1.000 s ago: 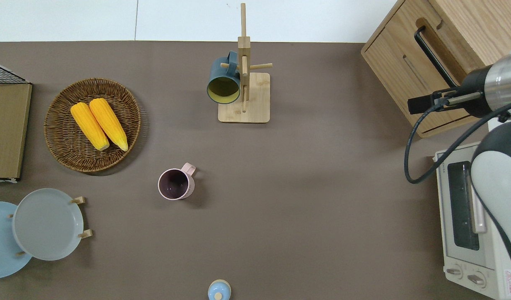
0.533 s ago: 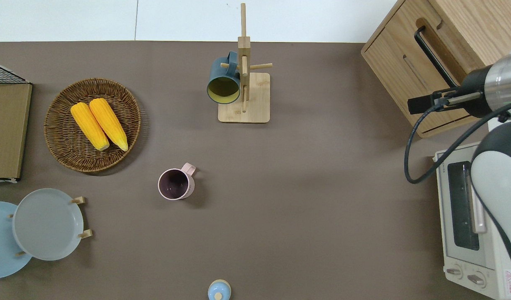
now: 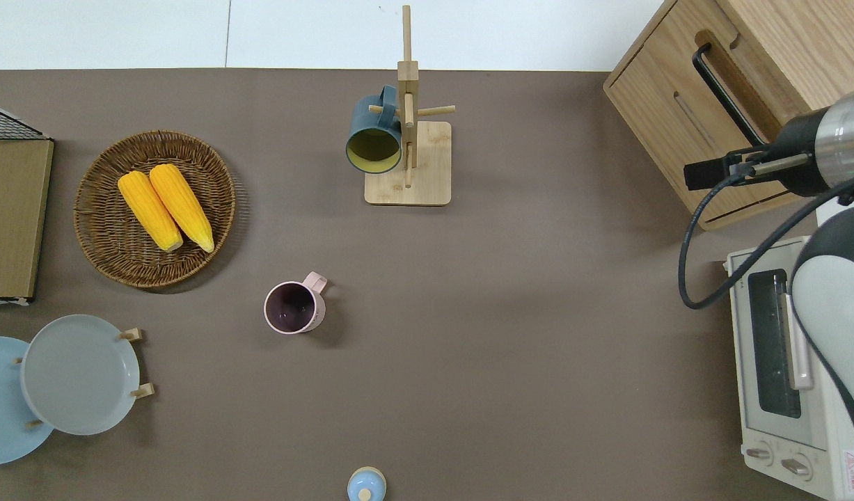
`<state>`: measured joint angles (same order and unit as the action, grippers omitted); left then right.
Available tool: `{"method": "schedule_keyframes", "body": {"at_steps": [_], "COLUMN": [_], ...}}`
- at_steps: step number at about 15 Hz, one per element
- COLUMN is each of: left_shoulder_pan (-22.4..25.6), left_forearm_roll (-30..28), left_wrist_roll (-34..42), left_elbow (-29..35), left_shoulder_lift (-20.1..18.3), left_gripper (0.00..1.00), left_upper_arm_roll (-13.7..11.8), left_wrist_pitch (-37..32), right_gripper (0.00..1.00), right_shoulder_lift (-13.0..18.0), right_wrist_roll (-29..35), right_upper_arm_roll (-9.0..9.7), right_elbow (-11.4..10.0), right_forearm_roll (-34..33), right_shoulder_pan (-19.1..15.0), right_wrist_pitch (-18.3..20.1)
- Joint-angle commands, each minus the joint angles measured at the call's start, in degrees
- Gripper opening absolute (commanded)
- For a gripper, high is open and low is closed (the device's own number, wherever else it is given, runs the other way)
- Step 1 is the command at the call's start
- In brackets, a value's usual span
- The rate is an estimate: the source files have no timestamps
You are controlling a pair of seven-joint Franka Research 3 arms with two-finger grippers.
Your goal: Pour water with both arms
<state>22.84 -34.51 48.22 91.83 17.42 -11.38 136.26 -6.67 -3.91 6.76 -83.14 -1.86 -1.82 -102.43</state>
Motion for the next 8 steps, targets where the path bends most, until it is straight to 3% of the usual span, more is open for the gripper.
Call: {"method": "schedule_keyframes", "body": {"at_steps": [1, 8], "left_shoulder_pan": [-0.4, -0.3], "left_forearm_roll": [9.9, 21.0], "left_wrist_roll": [-8.7, -12.4], "left_elbow": [-2.0, -5.9], "left_shoulder_lift": [-0.8, -3.2], "left_gripper": [1.0, 1.0], "left_upper_arm_roll": [0.2, -0.7], "left_wrist_pitch": [-5.3, -21.5], "right_gripper": [0.99, 0.99], "right_shoulder_lift": [0.5, 0.5], "right_wrist_roll": [-0.6, -0.6], "right_upper_arm_roll": [0.44, 0.44], "right_elbow": [-0.3, -0.3], "right_forearm_roll": [0.8, 0.8], "right_shoulder_pan": [-0.8, -0.8], "right_wrist_pitch": [-0.2, -0.2]}}
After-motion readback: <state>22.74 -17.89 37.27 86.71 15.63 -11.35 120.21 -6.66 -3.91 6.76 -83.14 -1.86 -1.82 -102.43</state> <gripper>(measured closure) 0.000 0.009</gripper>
